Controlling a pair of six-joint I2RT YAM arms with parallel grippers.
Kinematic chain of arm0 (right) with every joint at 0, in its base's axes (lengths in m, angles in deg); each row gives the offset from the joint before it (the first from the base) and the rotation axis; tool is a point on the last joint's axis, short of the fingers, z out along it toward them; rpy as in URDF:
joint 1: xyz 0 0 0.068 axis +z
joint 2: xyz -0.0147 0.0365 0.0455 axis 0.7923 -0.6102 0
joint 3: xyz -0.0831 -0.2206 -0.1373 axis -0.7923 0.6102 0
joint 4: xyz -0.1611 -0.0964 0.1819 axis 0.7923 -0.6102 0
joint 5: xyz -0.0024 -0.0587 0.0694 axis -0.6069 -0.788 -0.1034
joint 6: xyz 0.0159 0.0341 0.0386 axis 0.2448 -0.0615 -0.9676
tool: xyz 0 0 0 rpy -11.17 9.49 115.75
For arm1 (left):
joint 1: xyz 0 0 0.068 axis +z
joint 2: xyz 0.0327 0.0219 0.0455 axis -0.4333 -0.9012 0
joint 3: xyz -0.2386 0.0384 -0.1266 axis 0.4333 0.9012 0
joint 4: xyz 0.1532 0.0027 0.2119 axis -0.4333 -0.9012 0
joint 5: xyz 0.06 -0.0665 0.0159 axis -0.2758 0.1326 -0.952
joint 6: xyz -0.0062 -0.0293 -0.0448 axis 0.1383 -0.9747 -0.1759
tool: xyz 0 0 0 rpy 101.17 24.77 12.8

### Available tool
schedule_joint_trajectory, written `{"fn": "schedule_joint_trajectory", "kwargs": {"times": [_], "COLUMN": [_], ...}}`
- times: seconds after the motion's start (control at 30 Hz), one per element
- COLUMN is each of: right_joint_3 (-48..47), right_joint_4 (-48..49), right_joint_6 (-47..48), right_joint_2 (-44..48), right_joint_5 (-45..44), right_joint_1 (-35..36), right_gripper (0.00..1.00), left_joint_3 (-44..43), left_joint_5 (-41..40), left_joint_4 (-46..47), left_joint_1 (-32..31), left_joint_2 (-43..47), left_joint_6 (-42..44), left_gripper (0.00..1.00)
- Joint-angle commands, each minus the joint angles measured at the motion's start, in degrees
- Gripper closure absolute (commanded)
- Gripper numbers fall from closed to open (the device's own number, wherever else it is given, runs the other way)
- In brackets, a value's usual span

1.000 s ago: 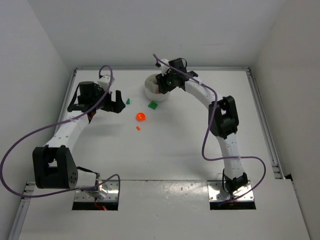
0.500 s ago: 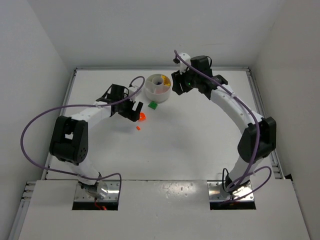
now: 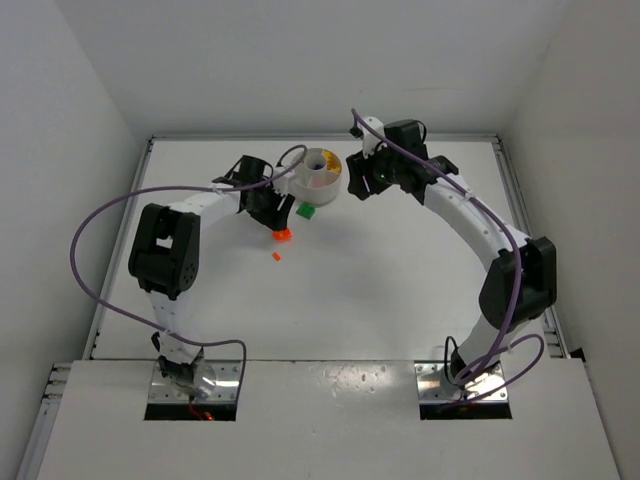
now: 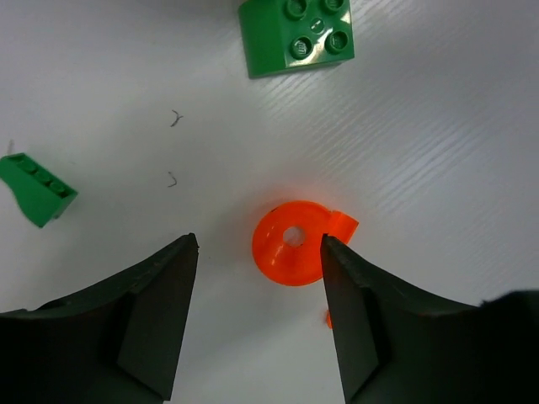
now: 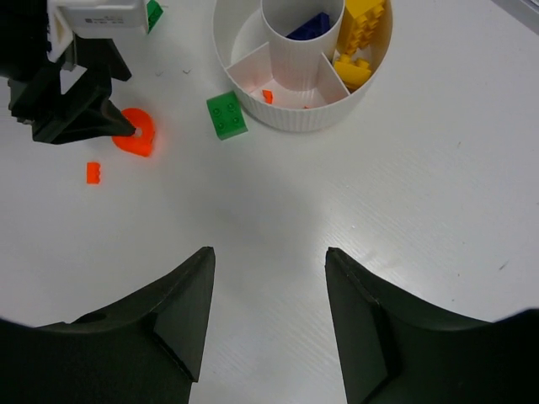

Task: Sort the legos into containers by color

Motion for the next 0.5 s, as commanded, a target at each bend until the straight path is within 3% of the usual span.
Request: {"fn": "schedule_joint_trajectory", "kwargs": {"times": [0.0,0.47], "right_joint_3": [-0.2,0.9], "right_joint_4": [0.8,0.8], "right_joint_6": [0.3,0.3], "right_joint_2": [3.4,4.0], "right_joint_5": [1.2,1.7], "right_joint_1": [-0.5,-2.1], "right_gripper": [0.44,0.44], "left_joint_3": [-2.5,-5.7], "left_joint_5": [5.8,14.5], "left_joint_4": [-2.5,-4.8], "left_joint_1": [1.1,3.3], "left_joint_2": [-2.4,-8.5], "left_joint_6": [0.4,2.2], "left_gripper": [0.35,0.43]}}
